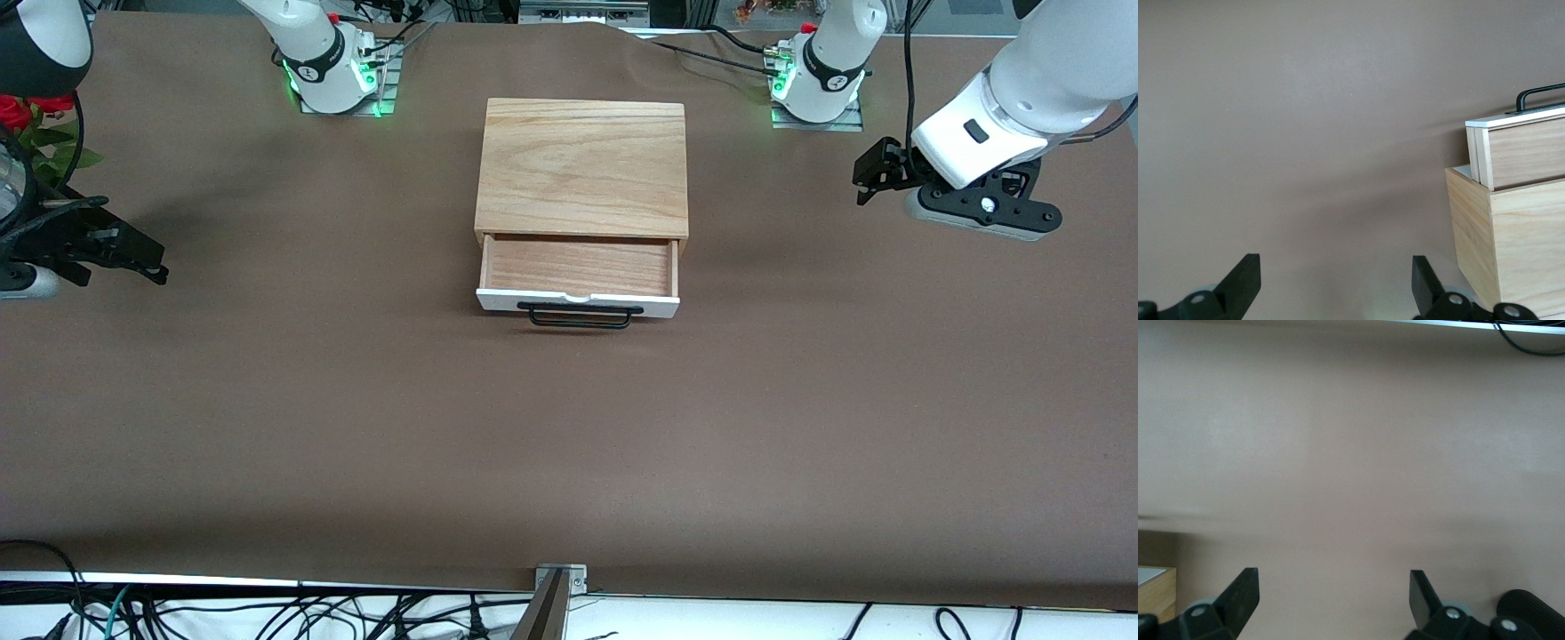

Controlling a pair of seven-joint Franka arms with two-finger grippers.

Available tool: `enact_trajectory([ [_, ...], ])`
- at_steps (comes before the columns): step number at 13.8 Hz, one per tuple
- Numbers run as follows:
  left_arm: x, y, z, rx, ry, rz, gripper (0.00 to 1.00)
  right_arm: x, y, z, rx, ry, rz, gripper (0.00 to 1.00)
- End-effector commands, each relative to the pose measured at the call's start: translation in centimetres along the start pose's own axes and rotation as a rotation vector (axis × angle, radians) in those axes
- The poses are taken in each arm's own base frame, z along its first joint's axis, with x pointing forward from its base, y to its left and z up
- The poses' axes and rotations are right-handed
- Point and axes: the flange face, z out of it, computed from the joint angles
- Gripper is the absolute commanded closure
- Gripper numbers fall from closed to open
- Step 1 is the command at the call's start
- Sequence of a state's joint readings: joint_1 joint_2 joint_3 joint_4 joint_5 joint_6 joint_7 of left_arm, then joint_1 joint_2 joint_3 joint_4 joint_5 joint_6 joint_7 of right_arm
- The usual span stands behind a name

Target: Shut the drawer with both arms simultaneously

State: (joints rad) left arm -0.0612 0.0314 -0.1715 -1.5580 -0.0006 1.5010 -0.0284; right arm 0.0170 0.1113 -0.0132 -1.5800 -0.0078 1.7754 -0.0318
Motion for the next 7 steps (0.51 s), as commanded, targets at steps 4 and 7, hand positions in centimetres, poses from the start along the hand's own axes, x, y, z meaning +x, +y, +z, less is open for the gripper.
enact_trajectory([
  [4,0.27,0.11,-0.83,-0.016,0.01,-0.005,0.0,0.28,0.15,-0.45,-0.008,-0.008,0.003,0.0],
  [7,0.27,-0.19,-0.74,-0.019,0.007,-0.009,0.0,0.3,0.05,-0.46,-0.007,-0.006,0.008,0.0],
])
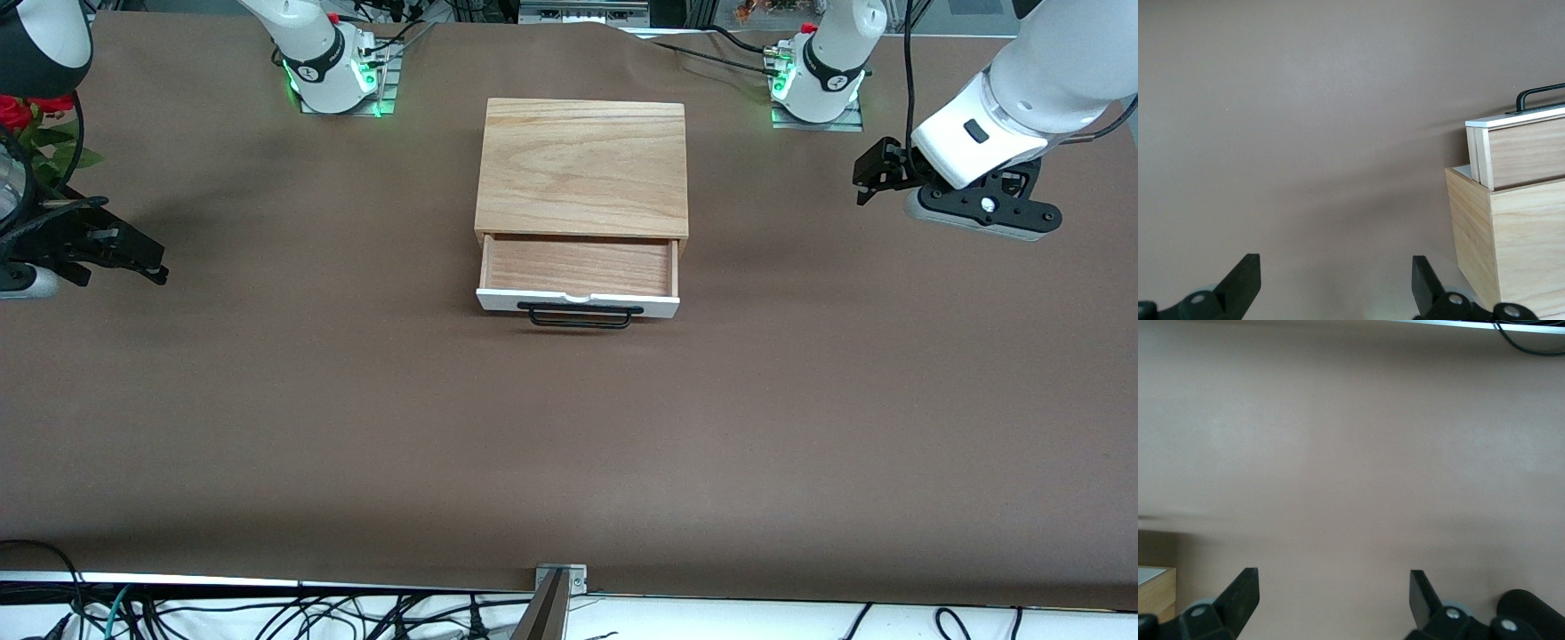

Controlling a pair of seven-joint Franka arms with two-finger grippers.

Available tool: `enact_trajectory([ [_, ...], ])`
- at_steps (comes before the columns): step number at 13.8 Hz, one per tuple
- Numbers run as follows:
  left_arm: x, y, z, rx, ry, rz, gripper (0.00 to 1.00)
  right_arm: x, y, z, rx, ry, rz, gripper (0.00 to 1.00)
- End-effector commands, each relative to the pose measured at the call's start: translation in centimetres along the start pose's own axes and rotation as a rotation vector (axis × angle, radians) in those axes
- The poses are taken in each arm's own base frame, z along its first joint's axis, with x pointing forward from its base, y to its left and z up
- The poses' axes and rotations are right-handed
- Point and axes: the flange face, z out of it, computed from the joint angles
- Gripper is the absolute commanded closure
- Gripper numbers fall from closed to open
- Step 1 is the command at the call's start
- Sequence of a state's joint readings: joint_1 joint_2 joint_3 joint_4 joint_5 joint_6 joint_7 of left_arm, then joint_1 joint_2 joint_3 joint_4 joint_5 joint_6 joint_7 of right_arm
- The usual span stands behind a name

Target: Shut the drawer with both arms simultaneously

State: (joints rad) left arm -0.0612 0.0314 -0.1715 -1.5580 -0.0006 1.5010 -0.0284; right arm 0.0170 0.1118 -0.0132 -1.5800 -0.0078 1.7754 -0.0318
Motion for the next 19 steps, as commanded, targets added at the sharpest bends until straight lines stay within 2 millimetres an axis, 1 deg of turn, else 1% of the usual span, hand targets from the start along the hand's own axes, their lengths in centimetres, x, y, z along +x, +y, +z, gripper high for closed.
enact_trajectory([
  [1,0.2,-0.3,-0.8,-0.019,0.008,-0.012,0.0,0.3,0.0,-0.5,-0.007,-0.005,0.008,0.0],
  [10,0.3,0.0,-0.8,-0.017,0.008,-0.008,0.0,0.4,0.0,-0.3,-0.008,-0.009,0.003,0.0],
  [12,0.3,0.0,-0.8,-0.019,0.008,-0.008,0.0,0.5,0.0,-0.1,-0.006,-0.007,0.001,0.0],
  [13,0.3,-0.1,-0.8,-0.019,0.008,-0.008,0.0,0.7,-0.4,0.3,-0.001,-0.01,-0.003,0.0],
  [14,0.3,0.1,-0.7,-0.016,0.007,-0.005,0.0,0.8,-1.0,0.6,0.001,-0.013,-0.006,0.0],
  [15,0.4,0.3,-0.5,-0.014,0.002,-0.001,0.0,1.0,-2.4,0.8,0.006,-0.013,-0.02,0.0],
  [16,0.9,0.3,0.3,-0.023,-0.013,-0.002,0.0,1.4,-3.9,1.8,0.009,-0.018,-0.039,0.0],
  [17,1.1,0.3,0.6,-0.025,-0.019,0.0,0.0,1.8,-5.1,2.4,0.011,-0.009,-0.057,0.0],
  [19,1.4,1.0,1.1,-0.029,-0.029,0.011,0.0,2.5,-7.9,3.5,0.017,0.016,-0.098,0.0],
])
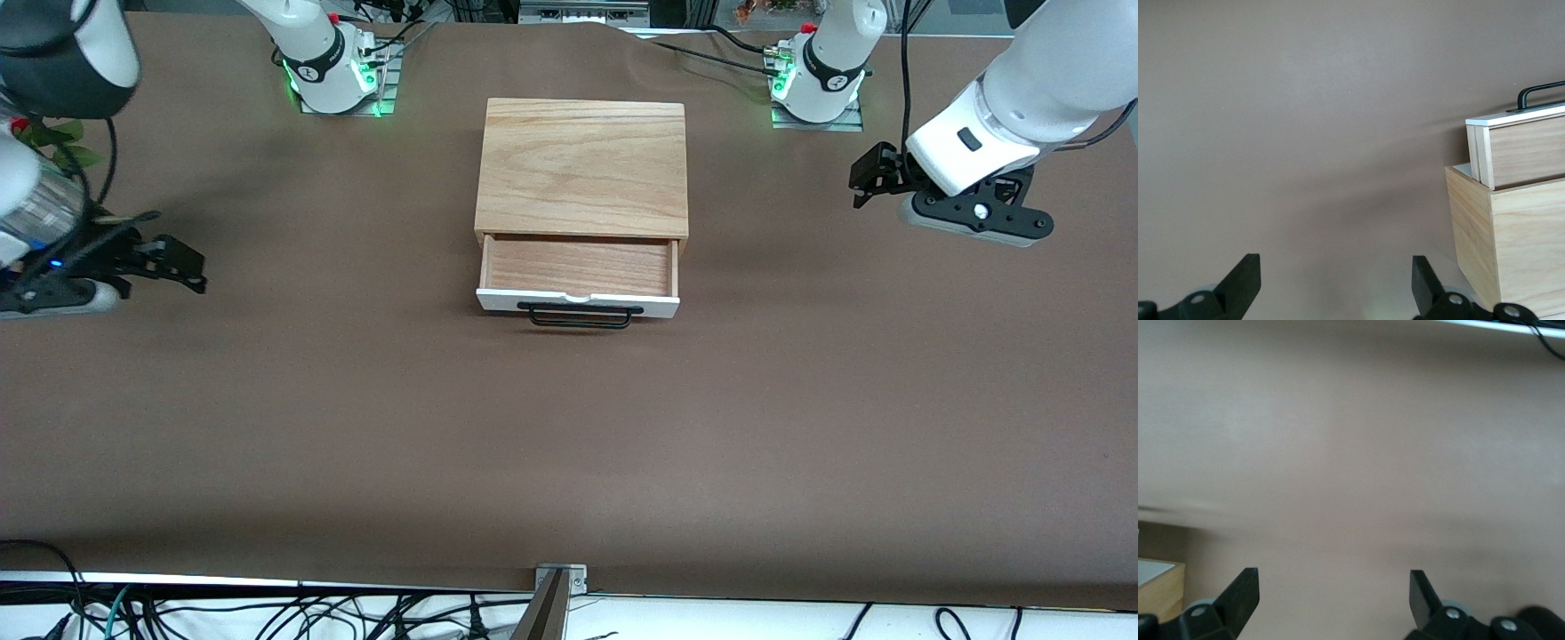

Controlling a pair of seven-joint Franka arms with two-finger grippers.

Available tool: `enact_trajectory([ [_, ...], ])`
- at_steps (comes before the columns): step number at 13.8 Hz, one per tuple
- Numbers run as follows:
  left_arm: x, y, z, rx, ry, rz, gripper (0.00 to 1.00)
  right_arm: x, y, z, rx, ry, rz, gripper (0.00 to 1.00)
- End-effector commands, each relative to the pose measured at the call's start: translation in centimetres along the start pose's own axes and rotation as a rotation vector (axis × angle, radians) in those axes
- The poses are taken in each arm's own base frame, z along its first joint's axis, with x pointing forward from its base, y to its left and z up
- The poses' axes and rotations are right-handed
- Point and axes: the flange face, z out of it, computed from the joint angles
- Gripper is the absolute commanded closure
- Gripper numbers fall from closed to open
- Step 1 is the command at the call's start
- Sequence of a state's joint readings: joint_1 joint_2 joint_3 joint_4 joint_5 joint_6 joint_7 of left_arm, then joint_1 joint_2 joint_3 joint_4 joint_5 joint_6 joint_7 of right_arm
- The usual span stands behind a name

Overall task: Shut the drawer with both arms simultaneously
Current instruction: 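Move both grippers toward the white drawer front from either side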

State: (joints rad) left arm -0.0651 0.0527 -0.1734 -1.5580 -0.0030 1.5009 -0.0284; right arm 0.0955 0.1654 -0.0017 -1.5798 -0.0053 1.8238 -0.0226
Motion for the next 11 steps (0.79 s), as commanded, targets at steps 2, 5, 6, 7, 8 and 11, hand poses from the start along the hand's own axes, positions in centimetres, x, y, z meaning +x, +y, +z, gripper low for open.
enact_trajectory([
  [2,1.2,1.3,0.7,-0.079,-0.022,0.007,0.0,2.2,-4.8,2.4,0.01,0.032,-0.057,0.0],
  [5,3.4,2.2,3.1,-0.164,-0.035,0.012,0.0,3.7,-8.4,6.3,0.121,0.041,-0.055,0.0],
  [6,4.4,2.2,3.3,-0.189,-0.018,0.008,0.0,4.1,-9.8,7.6,0.148,0.048,-0.057,0.0],
  [7,5.1,2.4,4.0,-0.206,-0.018,0.007,0.0,4.5,-11.6,8.5,0.158,0.063,-0.076,0.0],
  [8,6.0,2.9,5.2,-0.212,-0.019,0.011,0.0,4.8,-13.1,9.5,0.163,0.066,-0.093,0.0],
  [11,9.1,5.1,8.8,-0.284,0.019,0.013,0.0,5.3,-16.7,12.1,0.217,0.039,-0.079,0.0],
])
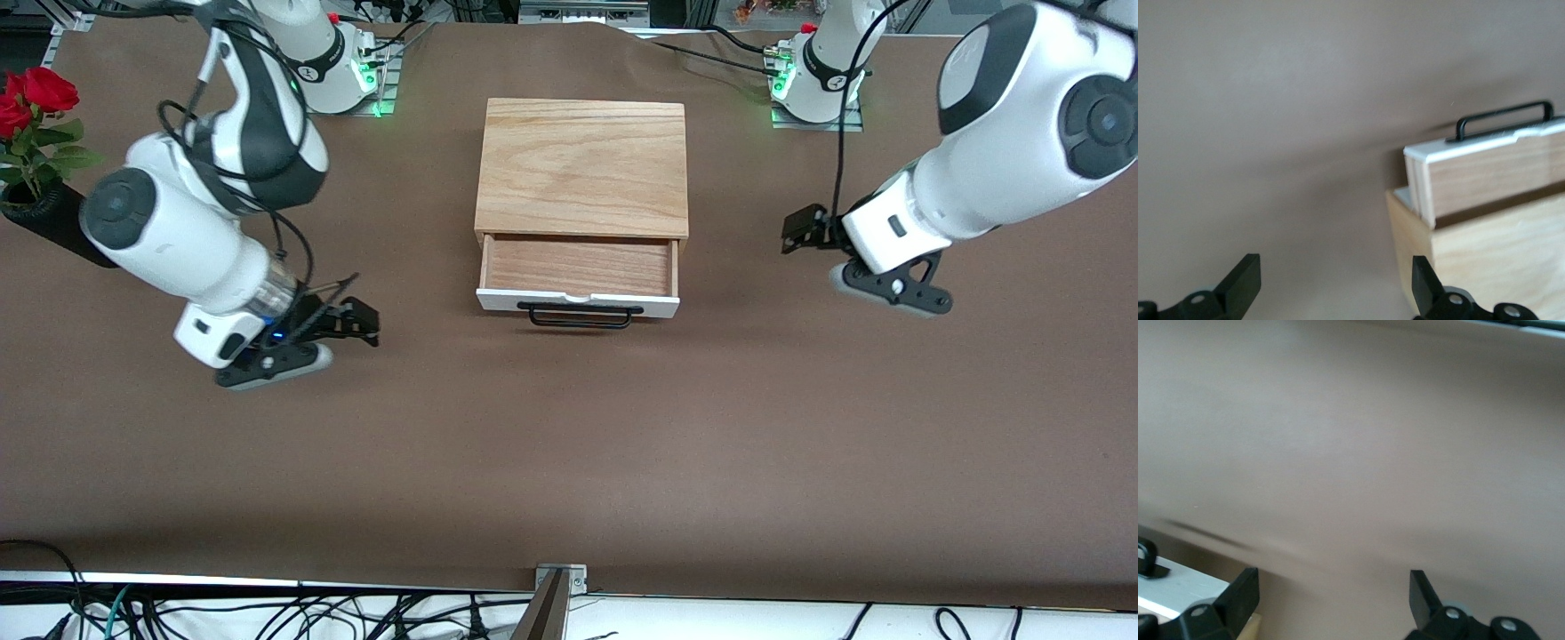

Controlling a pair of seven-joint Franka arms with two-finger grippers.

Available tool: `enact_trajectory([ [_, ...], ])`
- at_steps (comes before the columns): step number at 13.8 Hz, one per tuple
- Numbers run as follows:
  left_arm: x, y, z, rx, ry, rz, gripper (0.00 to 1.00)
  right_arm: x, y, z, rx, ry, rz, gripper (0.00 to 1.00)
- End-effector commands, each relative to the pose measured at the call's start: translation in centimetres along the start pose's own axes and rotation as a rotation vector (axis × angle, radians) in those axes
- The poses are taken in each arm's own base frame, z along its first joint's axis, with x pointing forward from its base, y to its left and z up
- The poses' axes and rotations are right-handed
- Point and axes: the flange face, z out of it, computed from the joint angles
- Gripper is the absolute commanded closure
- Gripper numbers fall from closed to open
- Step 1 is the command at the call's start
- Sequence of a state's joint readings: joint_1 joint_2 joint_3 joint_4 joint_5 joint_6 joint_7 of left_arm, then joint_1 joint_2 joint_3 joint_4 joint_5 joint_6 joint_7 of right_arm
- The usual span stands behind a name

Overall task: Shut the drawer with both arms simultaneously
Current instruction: 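Move both grippers toward the white drawer front from either side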

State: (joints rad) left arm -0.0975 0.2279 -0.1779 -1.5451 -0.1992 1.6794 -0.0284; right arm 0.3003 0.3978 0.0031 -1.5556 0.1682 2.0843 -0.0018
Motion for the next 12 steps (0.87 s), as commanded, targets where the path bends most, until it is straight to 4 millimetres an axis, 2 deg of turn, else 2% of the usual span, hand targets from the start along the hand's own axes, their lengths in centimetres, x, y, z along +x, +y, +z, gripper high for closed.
enact_trajectory([
  [1,3.6,1.1,3.5,-0.111,0.013,-0.018,0.0,1.4,-2.4,1.7,0.062,0.009,0.05,0.0],
  [3,5.8,1.4,6.3,-0.216,0.05,-0.056,0.0,1.6,-4.4,3.7,0.089,0.025,0.045,0.0],
  [5,7.4,3.2,9.4,-0.274,0.082,-0.062,0.0,1.4,-7.0,5.7,0.152,0.025,0.058,0.0],
  [8,9.2,4.5,13.6,-0.309,0.129,-0.077,0.0,1.1,-9.1,8.5,0.184,0.012,0.06,0.0],
  [10,9.4,5.3,16.2,-0.351,0.101,-0.097,0.0,0.7,-11.2,10.2,0.193,0.008,0.045,0.0],
  [12,9.2,5.6,19.6,-0.354,0.032,-0.099,0.0,0.3,-12.2,11.8,0.213,-0.006,0.052,0.0],
])
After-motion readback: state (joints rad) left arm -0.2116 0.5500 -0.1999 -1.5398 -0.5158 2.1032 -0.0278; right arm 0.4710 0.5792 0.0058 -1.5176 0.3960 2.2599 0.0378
